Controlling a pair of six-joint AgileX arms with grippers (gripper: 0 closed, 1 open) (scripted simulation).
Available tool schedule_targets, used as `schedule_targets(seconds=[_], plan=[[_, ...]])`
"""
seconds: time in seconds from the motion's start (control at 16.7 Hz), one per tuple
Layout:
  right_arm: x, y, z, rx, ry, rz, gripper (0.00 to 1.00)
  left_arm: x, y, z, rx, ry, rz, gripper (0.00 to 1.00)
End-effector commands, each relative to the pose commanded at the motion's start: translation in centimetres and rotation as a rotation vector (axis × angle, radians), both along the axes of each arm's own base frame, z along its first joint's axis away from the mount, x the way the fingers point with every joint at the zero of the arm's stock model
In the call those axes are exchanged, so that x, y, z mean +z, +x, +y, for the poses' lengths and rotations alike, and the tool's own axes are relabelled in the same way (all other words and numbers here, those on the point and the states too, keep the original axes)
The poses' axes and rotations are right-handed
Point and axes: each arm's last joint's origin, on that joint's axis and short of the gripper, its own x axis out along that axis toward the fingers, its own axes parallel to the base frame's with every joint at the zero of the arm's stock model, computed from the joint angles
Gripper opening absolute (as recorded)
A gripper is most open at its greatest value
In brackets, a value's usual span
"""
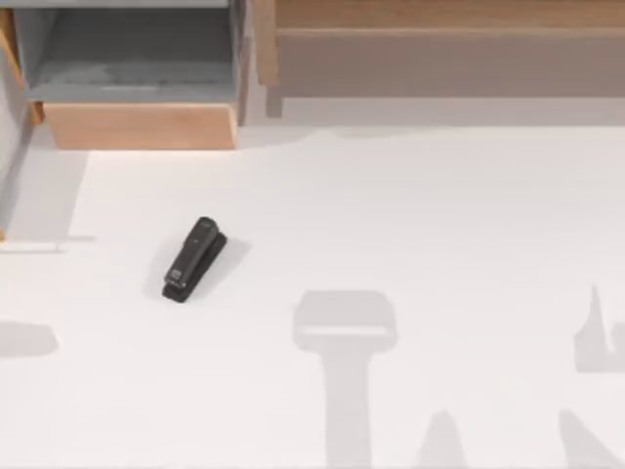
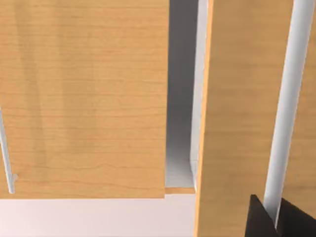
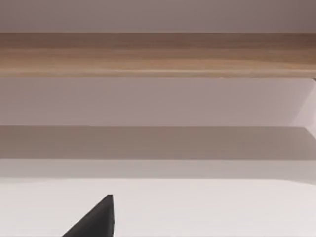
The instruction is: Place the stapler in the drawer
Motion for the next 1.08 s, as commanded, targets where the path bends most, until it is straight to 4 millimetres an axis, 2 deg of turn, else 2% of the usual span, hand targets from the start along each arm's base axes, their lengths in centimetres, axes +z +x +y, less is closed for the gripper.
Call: schedule_targets(seconds=[0.12,0.36,1.08], plan=[[0.0,0.0,0.0,0.0,0.0,0.0,1.0,0.02,-1.08,-0.09,0.0,0.0,0.0,0.0],[0.0,0.0,0.0,0.0,0.0,0.0,1.0,0.02,-1.28,-0.11,0.0,0.0,0.0,0.0],[0.0,0.0,0.0,0.0,0.0,0.0,1.0,0.02,-1.28,-0.11,0.0,0.0,0.0,0.9]])
